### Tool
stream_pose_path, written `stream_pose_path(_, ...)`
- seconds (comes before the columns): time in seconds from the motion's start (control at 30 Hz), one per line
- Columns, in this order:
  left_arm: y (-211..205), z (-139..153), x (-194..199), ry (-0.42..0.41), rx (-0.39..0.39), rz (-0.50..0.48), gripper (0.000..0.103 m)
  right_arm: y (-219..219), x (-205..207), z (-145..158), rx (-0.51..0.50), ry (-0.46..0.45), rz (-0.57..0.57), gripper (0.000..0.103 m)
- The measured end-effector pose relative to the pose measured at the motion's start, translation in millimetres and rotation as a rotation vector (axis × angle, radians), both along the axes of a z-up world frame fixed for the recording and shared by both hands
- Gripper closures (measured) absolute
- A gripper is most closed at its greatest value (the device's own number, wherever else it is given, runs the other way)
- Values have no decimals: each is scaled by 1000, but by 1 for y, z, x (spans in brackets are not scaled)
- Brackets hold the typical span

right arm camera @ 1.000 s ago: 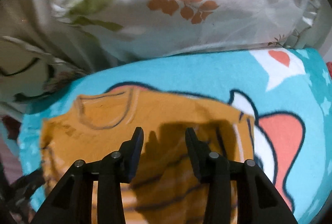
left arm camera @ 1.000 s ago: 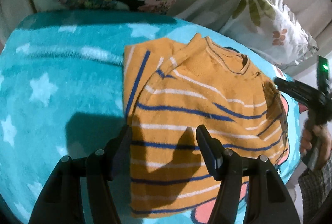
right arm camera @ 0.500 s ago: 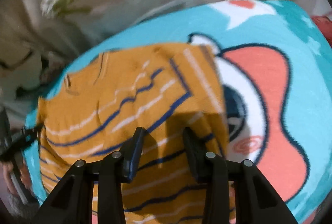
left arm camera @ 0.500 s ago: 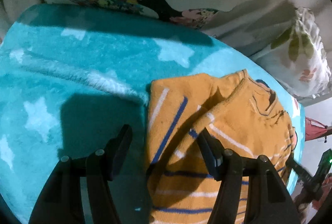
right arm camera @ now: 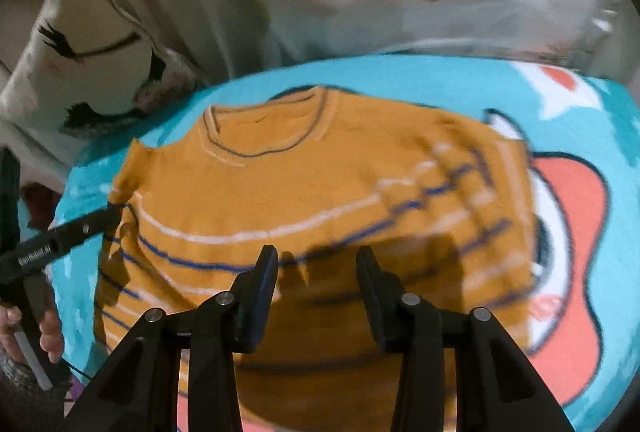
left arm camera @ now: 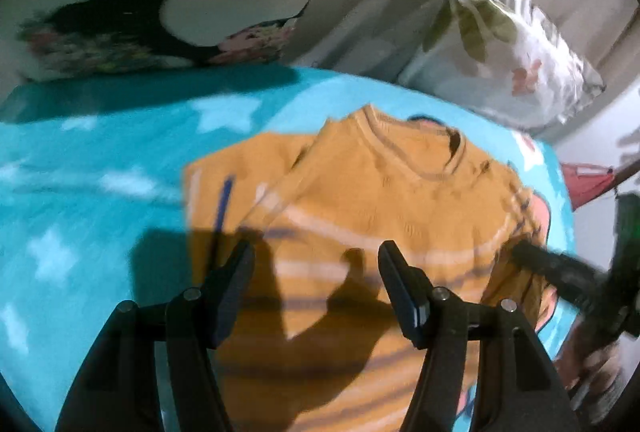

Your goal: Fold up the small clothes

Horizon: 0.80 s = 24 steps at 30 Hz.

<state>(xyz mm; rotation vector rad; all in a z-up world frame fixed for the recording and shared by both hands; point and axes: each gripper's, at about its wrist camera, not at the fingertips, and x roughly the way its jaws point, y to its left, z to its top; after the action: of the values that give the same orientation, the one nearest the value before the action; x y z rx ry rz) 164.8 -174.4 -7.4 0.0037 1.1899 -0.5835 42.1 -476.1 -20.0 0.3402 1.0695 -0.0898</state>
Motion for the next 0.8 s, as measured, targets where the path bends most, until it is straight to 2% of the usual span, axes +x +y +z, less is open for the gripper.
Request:
stream_pose_path(0.03, -3, -7, 12, 15, 31, 36, 40, 1, 11, -7, -7, 23, 1, 59)
stream_pose_path(0.13, -1, -21, 38, 49, 23, 104, 40, -2, 33, -18, -50, 44, 2, 56)
stream_pose_path(0.17, 3, -21, 44, 46, 45, 129, 40, -4, 37, -16, -64, 35, -1, 53)
stream_pose_path(0.23, 15, -19, 47, 66, 13, 145, 40, -12, 46, -14, -107, 47, -35, 52)
stream_pose_path(0.3, 25, -11, 42, 53, 18, 157, 40, -25, 44, -8, -81, 33, -78, 52)
stream_pose_path(0.4, 37, -3, 26, 29, 34, 166, 37, -40, 25, 4, 7, -14, -126, 50)
stream_pose_path(0.5, 55, 2, 1, 47, 30, 177, 36, -43, 0, 14, 20, -41, -117, 49)
stream_pose_path(0.63, 77, 3, -38, 64, 17, 208, 36, -45, -57, 22, 65, -69, -84, 49)
stream_pose_path(0.7, 82, -4, -57, 84, 28, 229, 35, -48, -83, 15, 87, -67, -75, 46)
stream_pose_path(0.8, 90, -19, -77, 138, 52, 290, 35, -61, -105, -15, 88, 14, -96, 46)
